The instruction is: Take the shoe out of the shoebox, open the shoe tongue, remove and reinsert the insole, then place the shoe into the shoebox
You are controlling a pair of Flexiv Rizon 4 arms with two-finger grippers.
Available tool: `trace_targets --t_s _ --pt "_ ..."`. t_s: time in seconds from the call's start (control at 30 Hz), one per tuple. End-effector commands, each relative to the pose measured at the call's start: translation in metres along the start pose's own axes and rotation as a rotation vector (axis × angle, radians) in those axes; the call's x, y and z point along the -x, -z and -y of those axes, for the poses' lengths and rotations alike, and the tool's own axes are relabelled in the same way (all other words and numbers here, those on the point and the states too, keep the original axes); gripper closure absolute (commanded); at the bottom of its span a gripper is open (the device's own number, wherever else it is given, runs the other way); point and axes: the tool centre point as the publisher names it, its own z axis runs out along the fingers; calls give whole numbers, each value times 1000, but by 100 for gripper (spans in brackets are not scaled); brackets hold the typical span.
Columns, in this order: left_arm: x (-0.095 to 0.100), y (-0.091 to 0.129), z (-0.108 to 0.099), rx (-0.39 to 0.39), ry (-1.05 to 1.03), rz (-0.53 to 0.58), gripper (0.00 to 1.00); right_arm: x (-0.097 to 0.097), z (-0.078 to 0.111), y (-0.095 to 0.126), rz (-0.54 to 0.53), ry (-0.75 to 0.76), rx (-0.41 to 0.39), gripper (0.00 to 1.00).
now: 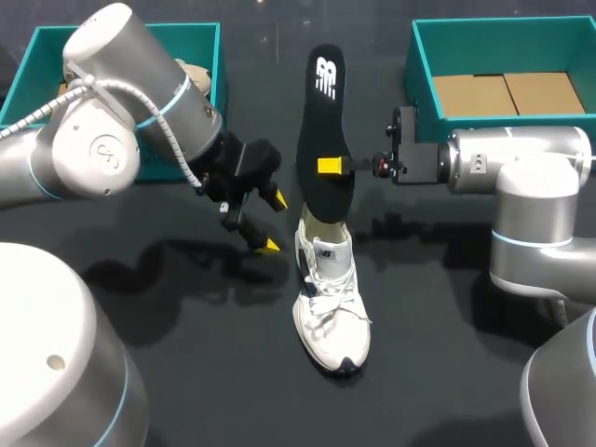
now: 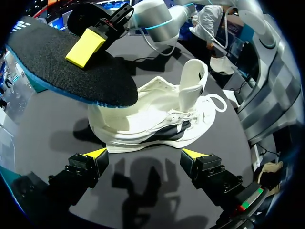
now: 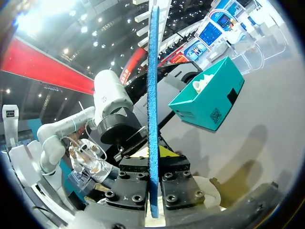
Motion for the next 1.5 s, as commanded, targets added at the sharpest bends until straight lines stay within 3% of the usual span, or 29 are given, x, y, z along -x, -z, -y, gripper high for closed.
trace_targets --t_s 0.03,0.47,1.3,1.5 --pt "3 -9 1 16 2 15 0 6 -1 -6 -17 7 -14 100" --pt "16 -20 2 61 3 11 0 10 3 -11 -45 27 -21 100" --pt "16 -26 5 78 15 13 0 12 7 -4 -53 43 1 100" --pt "16 -26 5 78 15 13 0 17 8 -3 -103 66 16 100"
